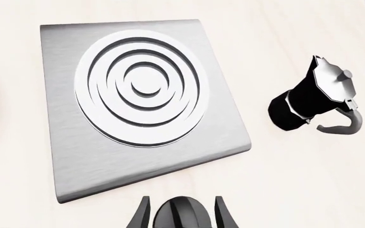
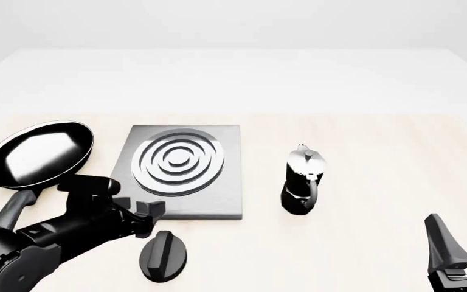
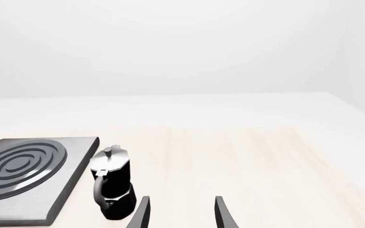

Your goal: Turn on the stove.

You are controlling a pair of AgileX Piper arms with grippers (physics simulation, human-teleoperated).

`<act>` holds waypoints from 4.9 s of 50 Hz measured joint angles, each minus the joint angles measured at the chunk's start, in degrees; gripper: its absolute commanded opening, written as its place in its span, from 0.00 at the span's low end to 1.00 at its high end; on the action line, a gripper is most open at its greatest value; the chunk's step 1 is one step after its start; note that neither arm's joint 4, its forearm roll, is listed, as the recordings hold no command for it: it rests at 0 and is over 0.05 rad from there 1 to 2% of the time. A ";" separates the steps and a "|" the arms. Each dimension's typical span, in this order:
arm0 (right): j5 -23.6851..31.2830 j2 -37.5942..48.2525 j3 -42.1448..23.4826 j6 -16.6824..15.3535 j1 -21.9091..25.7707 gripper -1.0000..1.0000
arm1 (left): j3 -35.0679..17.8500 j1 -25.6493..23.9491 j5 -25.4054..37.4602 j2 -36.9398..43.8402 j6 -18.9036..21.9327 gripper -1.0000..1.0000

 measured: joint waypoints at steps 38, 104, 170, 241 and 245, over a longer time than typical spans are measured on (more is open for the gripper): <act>0.04 0.02 0.02 1.10 0.26 1.00 | 2.40 -2.29 -6.36 8.40 -3.99 1.00; 0.28 -0.07 0.05 1.24 0.42 1.00 | 5.92 -1.92 -17.20 19.16 -5.48 1.00; -1.14 1.97 0.05 0.91 0.92 1.00 | 7.20 9.33 -15.78 14.91 -0.87 1.00; -1.90 3.07 0.05 -1.69 1.75 1.00 | 17.09 14.69 23.07 -55.84 7.31 1.00; -1.66 2.75 0.05 -1.70 1.74 1.00 | 17.32 15.44 24.82 -59.00 7.91 1.00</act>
